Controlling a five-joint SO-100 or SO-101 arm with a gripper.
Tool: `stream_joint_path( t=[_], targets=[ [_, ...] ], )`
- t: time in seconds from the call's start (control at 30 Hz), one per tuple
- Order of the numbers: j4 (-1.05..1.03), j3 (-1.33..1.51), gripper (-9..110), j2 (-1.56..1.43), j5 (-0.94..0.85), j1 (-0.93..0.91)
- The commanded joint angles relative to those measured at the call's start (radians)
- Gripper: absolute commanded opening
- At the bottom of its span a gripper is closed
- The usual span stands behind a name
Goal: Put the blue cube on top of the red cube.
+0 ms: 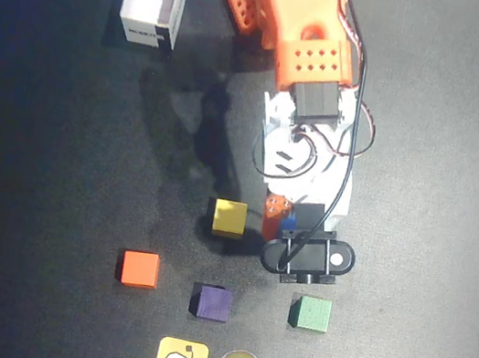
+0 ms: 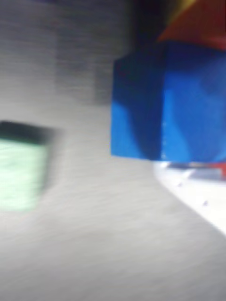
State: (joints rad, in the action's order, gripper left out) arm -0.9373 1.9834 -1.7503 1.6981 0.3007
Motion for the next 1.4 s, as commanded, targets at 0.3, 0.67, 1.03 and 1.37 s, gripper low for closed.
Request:
stream_joint_path(
  t=[0.3,0.67,1.03,1.37],
  targets=[
    [-0.123,0.032,2,-0.146,0.008,0.071],
    [-0.092,0.121,2,-0.167,0.017,0.121],
    [0.005,0.279,2,-0.230,0.031,0.137],
    [0.055,0.347,2,-0.241,0.034,0.152]
  ],
)
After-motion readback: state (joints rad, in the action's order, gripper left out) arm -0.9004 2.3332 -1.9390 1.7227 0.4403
